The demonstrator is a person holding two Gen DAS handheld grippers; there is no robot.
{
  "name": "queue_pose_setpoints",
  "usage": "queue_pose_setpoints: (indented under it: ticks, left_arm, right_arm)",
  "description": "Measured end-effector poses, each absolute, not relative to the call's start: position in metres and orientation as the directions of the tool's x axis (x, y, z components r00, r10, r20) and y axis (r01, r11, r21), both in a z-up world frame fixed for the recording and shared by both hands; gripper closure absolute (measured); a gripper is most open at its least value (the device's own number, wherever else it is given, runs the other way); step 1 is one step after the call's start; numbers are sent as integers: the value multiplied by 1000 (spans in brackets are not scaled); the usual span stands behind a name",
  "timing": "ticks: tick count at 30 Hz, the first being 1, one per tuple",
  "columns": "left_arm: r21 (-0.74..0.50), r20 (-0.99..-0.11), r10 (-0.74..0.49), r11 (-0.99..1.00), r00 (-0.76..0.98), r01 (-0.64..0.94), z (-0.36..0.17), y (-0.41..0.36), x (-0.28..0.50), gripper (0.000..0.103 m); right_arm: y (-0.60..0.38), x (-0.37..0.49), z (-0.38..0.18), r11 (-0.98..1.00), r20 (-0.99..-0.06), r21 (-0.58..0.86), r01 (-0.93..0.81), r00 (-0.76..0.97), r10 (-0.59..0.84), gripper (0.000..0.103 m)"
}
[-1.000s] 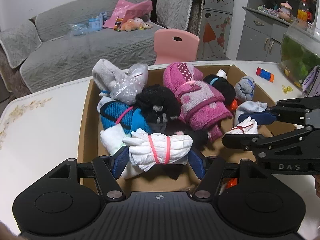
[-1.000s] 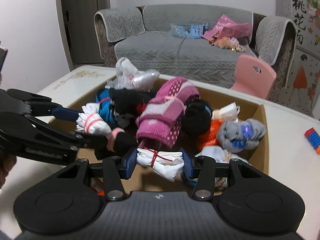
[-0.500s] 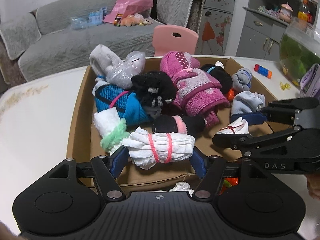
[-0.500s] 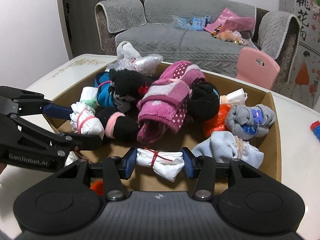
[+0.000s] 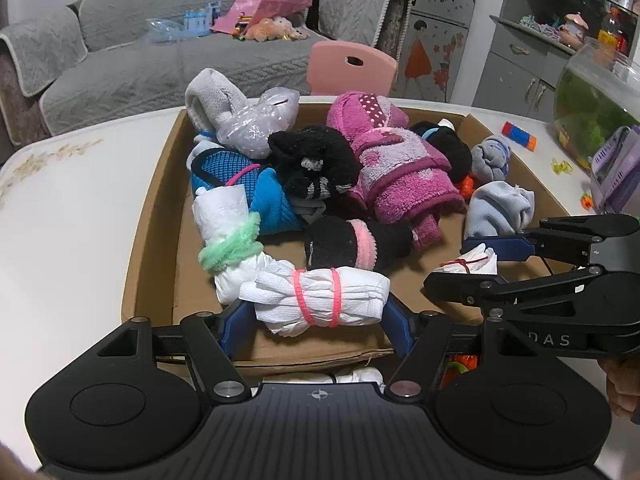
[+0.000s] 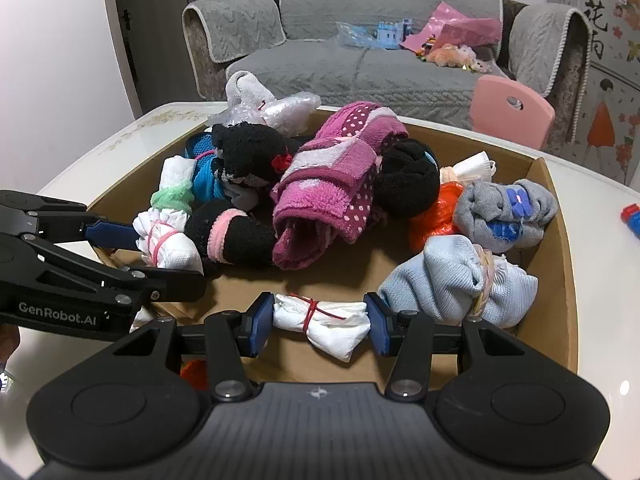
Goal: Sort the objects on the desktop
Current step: 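Open both tools to release the bundles and move back to the table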
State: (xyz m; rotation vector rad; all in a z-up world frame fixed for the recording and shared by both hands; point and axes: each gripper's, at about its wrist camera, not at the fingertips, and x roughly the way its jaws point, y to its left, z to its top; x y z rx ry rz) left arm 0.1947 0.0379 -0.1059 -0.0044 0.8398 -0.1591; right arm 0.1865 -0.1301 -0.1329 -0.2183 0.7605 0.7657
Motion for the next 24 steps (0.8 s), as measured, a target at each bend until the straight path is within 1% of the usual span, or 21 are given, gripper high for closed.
queue_pose_setpoints:
  ticks: [5,7,11,12,13,14,16,18,24]
  left_arm:
    - [-63,-734,-148,987,662,150,-106,37,172,30]
    - [-55,-730,-139,988,669,145,-106,36,165,26]
    - [-61,-729,-136,989,671,134,-102,36,162,27]
    - [-55,-725,-129,990,677,130,-100,36,162,27]
    - [-47,-717,-120,991,686,124,-97,36,161,26]
    - [-44,-710,-116,992,694,120,-94,37,158,25]
    - [-48,-688,-113,993,717,111,-86,40,153,17]
    - [-47,-671,-104,994,734,98,-79,42,149,14]
    - [-57,-648,-99,995,755,82,-66,47,132,14]
  right_arm:
    - [-138,170,-134,717,-685,97,-690,477,551,56]
    - [-142,163,-134,715,-681,98,-692,477,555,56]
    - [-146,158,-133,714,-678,106,-692,475,561,58]
    - [-146,158,-131,715,-676,105,-691,477,561,55]
    - [-146,160,-129,714,-671,107,-692,479,565,47]
    - [-147,160,-126,711,-661,113,-694,482,575,43]
    - [-148,160,-119,708,-635,112,-697,498,591,27]
    - [-150,155,-109,711,-600,83,-699,534,595,19]
    - [-165,133,-91,733,-528,92,-674,590,610,19]
